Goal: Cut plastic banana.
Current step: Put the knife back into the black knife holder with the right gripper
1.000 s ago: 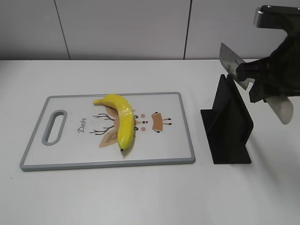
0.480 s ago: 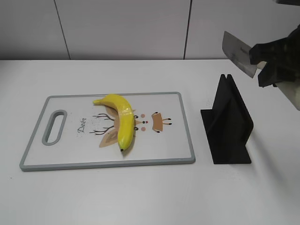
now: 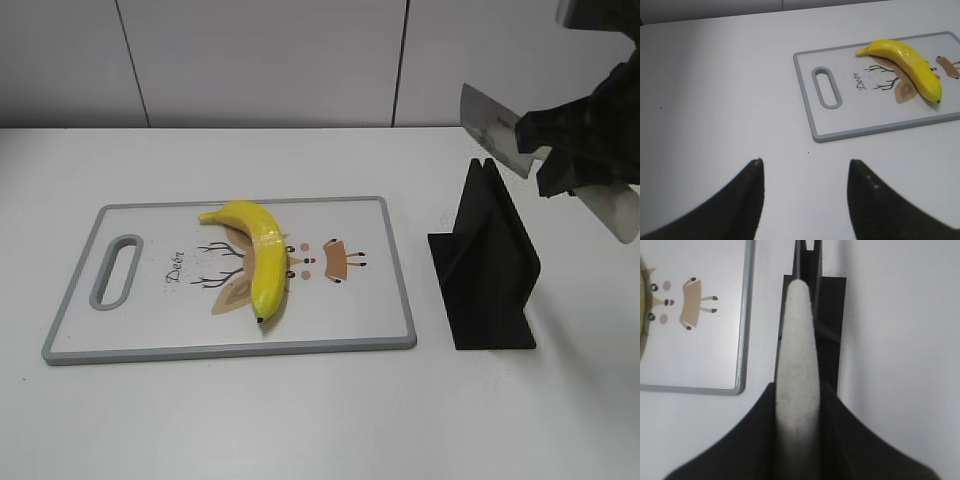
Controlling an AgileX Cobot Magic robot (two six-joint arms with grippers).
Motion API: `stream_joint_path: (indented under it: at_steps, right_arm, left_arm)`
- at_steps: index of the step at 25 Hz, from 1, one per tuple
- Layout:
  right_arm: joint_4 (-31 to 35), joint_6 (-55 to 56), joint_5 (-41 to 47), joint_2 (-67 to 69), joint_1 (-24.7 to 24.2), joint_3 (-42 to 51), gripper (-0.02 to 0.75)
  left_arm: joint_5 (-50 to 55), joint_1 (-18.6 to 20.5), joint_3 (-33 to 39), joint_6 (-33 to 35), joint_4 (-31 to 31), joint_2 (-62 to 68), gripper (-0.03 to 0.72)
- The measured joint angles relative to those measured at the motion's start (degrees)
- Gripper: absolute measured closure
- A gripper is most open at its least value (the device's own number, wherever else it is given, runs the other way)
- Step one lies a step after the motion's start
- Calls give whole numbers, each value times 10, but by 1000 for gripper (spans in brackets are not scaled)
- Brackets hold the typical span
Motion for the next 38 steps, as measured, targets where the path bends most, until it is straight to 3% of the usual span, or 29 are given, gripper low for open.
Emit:
stream_joint_path:
  at_steps: [4, 11, 30, 38]
  right_arm:
    - [-28, 23, -1, 0, 0, 0, 569]
    - [8, -14, -1, 0, 0, 0, 569]
    - [-5, 1, -1, 44, 0, 0, 570]
    - [25, -10, 58, 49, 0, 0, 570]
  left_arm:
    - [0, 0, 0, 0, 0, 0, 190]
    - [0, 0, 0, 0, 0, 0, 192]
    - [0, 0, 0, 0, 0, 0, 208]
    - [0, 0, 0, 0, 0, 0, 208]
